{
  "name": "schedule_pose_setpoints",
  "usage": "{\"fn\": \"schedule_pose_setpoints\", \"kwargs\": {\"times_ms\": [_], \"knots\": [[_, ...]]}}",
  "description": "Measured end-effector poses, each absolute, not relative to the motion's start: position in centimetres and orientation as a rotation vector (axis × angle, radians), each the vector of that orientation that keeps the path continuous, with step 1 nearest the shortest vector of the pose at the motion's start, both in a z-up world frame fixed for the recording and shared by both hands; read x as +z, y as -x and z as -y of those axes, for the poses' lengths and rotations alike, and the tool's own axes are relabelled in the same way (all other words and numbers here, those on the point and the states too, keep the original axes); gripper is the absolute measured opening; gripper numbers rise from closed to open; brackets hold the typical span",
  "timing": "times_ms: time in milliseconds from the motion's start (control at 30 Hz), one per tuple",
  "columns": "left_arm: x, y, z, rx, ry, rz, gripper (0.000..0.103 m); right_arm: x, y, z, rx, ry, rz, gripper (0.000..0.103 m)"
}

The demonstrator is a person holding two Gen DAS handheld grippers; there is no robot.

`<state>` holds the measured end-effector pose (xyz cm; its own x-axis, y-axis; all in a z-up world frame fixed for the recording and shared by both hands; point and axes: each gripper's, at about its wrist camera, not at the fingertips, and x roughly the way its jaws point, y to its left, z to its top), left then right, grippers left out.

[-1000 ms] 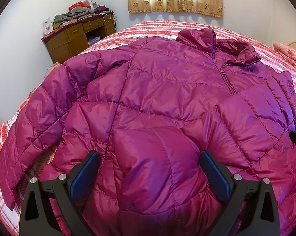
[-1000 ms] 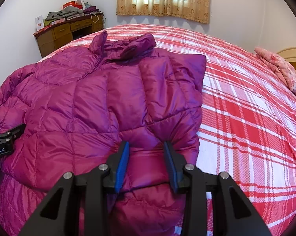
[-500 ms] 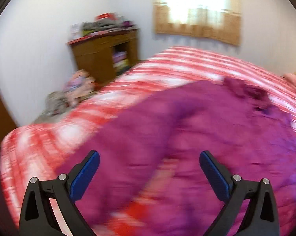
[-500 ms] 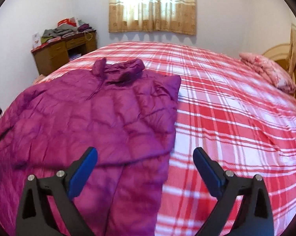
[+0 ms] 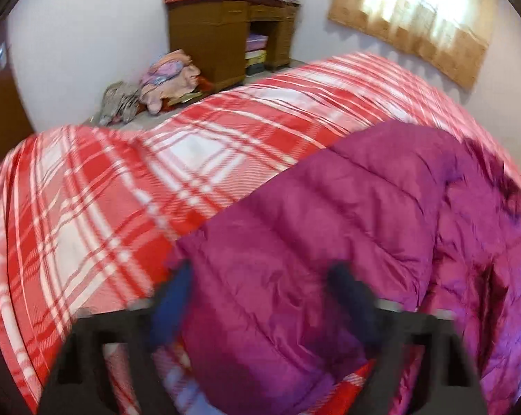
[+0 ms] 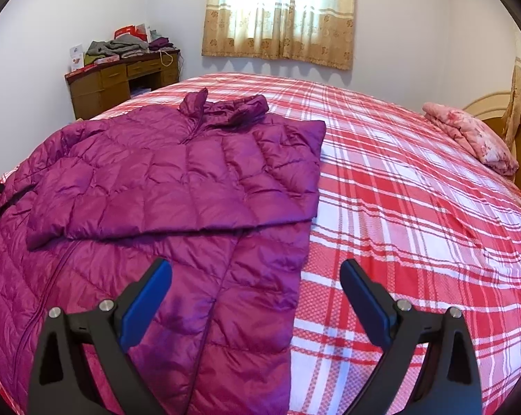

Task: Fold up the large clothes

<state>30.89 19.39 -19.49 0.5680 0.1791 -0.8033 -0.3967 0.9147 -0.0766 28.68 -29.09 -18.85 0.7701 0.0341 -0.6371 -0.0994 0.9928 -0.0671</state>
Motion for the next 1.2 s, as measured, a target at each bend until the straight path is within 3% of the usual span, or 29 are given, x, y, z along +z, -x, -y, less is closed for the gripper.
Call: {"fn": "schedule_pose_setpoints", "kwargs": {"times_ms": [33,67,133,300,533,867,1033,1067,1100,1133,1167,1200], "knots": [[-19.4,-31.3,-18.8,0.34,0.226,-0.912,0.018,-18.8,-28.5,29.3,0.07,0.094,-0.685,0.099],[-19.1,-31.5,-18.4,0.356,0.182,-0.906,0.012,-18.8,-28.4,29.5,0.065,0.087,-0.68,0.099],[-17.6,-31.6,-18.8,0.388,0.179,-0.869,0.008,-18.7,-28.1,30.0,0.053,0.073,-0.671,0.099],[-10.0,-30.6,-17.6,0.493,0.069,-0.632,0.007,-18.1,-27.6,31.9,-0.003,0.059,-0.636,0.099],[-3.0,-30.3,-6.4,0.27,-0.09,-0.429,0.006,-18.2,-27.7,35.3,-0.081,-0.032,-0.626,0.099],[-7.1,-32.4,12.7,-0.125,-0.208,-0.512,0.006,-19.0,-26.7,37.0,-0.1,-0.082,-0.631,0.099],[-8.0,-30.6,16.8,-0.182,-0.286,-0.492,0.008,-19.0,-26.3,37.7,-0.092,-0.062,-0.651,0.099],[-7.8,-30.2,16.8,-0.186,-0.294,-0.469,0.011,-19.0,-26.1,37.8,-0.09,-0.06,-0.654,0.099],[-7.6,-30.2,16.7,-0.184,-0.297,-0.458,0.03,-19.0,-26.1,37.9,-0.087,-0.062,-0.657,0.099],[-7.4,-30.1,16.4,-0.174,-0.297,-0.449,0.07,-18.9,-26.1,38.0,-0.085,-0.067,-0.66,0.1],[-7.3,-30.0,15.4,-0.156,-0.285,-0.433,0.088,-18.8,-26.2,38.1,-0.084,-0.074,-0.664,0.1],[-7.1,-29.5,14.2,-0.152,-0.265,-0.4,0.1,-18.8,-26.3,38.1,-0.08,-0.082,-0.666,0.1]]}}
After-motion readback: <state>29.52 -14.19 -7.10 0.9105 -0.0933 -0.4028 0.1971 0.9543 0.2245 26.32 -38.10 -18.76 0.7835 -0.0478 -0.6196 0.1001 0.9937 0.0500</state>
